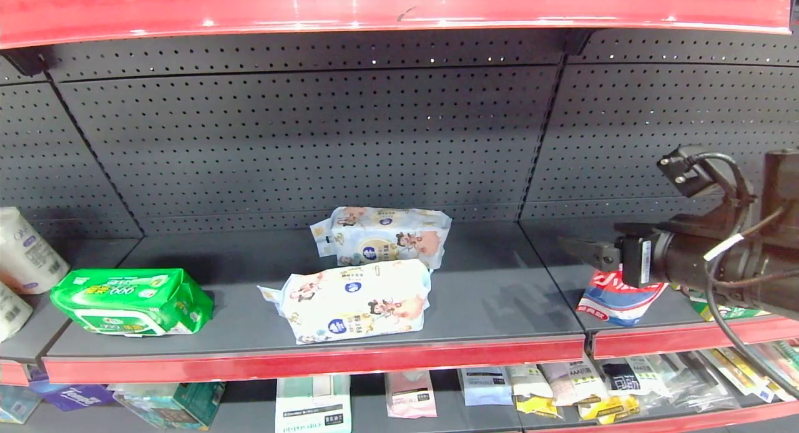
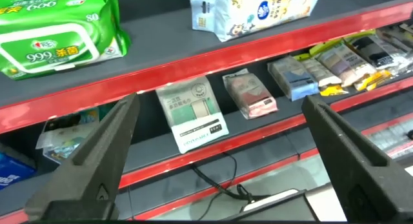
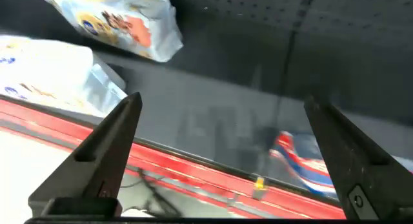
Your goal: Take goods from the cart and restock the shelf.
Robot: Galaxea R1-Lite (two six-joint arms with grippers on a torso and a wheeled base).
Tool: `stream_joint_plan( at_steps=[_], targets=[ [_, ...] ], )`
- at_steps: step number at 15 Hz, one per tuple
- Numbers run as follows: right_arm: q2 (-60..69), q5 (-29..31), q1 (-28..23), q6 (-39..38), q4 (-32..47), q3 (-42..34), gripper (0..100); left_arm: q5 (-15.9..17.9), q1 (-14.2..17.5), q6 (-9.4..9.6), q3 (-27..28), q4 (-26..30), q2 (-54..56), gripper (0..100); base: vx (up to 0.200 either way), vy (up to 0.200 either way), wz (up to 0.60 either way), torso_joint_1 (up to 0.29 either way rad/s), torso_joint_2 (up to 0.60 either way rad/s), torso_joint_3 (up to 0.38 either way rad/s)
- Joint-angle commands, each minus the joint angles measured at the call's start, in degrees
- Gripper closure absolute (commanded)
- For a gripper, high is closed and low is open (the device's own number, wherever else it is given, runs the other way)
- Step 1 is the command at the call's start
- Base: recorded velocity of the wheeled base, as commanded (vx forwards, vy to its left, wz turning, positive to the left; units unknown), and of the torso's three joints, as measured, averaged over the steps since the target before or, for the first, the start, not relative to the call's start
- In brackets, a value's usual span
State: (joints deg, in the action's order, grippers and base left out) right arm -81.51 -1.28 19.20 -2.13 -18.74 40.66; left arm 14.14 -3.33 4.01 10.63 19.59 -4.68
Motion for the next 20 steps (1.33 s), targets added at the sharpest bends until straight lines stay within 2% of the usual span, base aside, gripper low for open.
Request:
stream_joint_plan(
  at_steps=[1,2,4,7,10,12,13,15,17,18,19,20],
  targets=[
    [-8.14,0.05,0.84,-6.39,-0.07,5.93,0,0.45,-0.01,-0.06,-0.79,-1.05,0.02,0,0.000,0.000,0.00,0.000,0.00,0.000],
    [-11.31,-0.04,0.75,-10.79,0.02,8.39,0,0.45,-0.01,-0.32,-1.75,-3.42,0.02,0,0.000,0.000,0.00,0.000,0.00,0.000],
    [-16.67,-0.39,0.58,-14.13,-0.07,11.38,0,-0.08,-0.01,-1.46,-2.10,-4.12,0.11,0,0.000,0.000,0.00,0.000,0.00,0.000],
    [-22.73,-0.65,1.54,-16.68,-0.07,15.68,0,-0.78,-0.01,-1.20,-2.02,-4.12,0.11,0,0.000,0.000,0.00,0.000,0.00,0.000],
    [-24.93,-1.27,5.06,-19.22,-0.07,18.41,0,-1.22,-0.01,-1.02,-2.02,-4.12,0.11,0,0.000,0.000,0.00,0.000,0.00,0.000],
    [-23.70,-1.09,7.17,-19.05,0.02,17.18,0,-1.13,-0.01,-1.02,-2.02,-4.12,0.11,0,0.000,0.000,0.00,0.000,0.00,0.000],
    [-20.89,-1.18,9.45,-18.52,-0.07,13.66,0,-1.13,-0.01,-1.02,-2.02,-4.12,0.11,0,0.000,0.000,0.00,0.000,0.00,0.000],
    [-20.10,-0.30,10.77,-16.68,-1.83,10.06,0,-1.13,-0.01,-1.02,-2.02,-4.12,0.11,0,0.000,0.000,0.00,0.000,0.00,0.000],
    [-20.27,-0.83,10.95,-8.59,-12.02,1.71,0,-1.13,-0.01,-1.11,-2.02,-4.12,0.11,0,0.000,0.000,0.00,0.000,0.00,0.000],
    [-21.85,-3.29,10.86,-2.52,-19.85,-3.57,0,-1.05,-0.01,-1.20,-2.02,-4.12,0.11,0,0.000,0.000,0.00,0.000,0.00,0.000],
    [-22.64,-4.26,10.77,-0.59,-22.75,-4.97,0,-1.05,-0.01,-1.20,-2.02,-4.12,0.11,0,0.000,0.000,0.00,0.000,0.00,0.000],
    [-26.34,-6.98,9.89,5.65,-32.33,-8.84,0,-1.05,-0.01,-1.20,-2.02,-4.12,0.11,0,0.000,0.000,0.00,0.000,0.00,0.000]
  ],
)
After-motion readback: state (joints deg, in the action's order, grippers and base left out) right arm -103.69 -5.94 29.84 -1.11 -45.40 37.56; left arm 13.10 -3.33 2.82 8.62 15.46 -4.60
